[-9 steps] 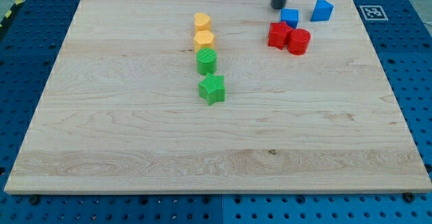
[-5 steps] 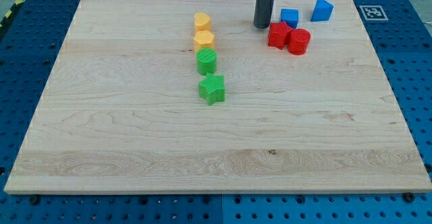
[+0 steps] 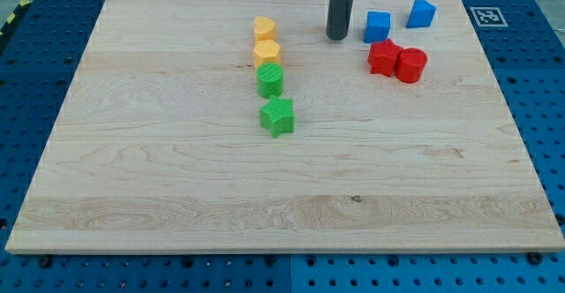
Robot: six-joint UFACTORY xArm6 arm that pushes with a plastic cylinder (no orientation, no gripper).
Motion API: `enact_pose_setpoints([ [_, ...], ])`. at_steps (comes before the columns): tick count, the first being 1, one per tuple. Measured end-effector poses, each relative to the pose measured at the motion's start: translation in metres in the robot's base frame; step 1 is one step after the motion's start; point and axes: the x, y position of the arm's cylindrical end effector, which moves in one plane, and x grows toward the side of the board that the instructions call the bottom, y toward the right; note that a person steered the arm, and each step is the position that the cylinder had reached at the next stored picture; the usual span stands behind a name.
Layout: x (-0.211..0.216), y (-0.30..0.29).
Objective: Move the blue cube closer to blue triangle
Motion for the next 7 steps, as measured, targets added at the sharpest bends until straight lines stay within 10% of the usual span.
enact_pose_setpoints([
  [7,0.002,0.098],
])
